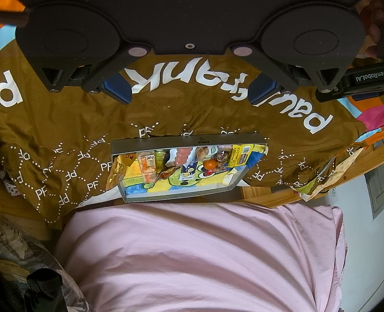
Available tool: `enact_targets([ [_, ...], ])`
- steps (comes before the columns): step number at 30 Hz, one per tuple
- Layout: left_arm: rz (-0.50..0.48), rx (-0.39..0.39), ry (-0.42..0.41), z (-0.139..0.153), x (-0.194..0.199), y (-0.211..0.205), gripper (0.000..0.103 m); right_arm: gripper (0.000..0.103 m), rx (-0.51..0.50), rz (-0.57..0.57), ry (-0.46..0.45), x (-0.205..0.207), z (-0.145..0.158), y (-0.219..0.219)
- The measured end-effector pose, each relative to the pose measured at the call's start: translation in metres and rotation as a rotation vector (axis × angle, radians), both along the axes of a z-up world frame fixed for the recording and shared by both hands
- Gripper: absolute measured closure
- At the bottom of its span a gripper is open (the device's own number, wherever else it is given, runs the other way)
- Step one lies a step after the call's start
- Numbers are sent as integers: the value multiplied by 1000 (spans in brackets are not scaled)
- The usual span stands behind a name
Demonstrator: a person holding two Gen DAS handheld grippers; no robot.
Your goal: Organize snacks
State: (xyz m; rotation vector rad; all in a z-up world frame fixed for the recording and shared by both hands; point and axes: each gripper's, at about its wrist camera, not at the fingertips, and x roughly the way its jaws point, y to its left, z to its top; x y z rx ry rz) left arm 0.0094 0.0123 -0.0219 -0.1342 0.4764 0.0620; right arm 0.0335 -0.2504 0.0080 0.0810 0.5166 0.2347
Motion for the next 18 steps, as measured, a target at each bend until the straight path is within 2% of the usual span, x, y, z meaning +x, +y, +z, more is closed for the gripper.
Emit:
enact_targets([
  [18, -11, 7, -4, 0, 0, 0, 0, 1, 0, 0, 2, 0, 0, 1],
])
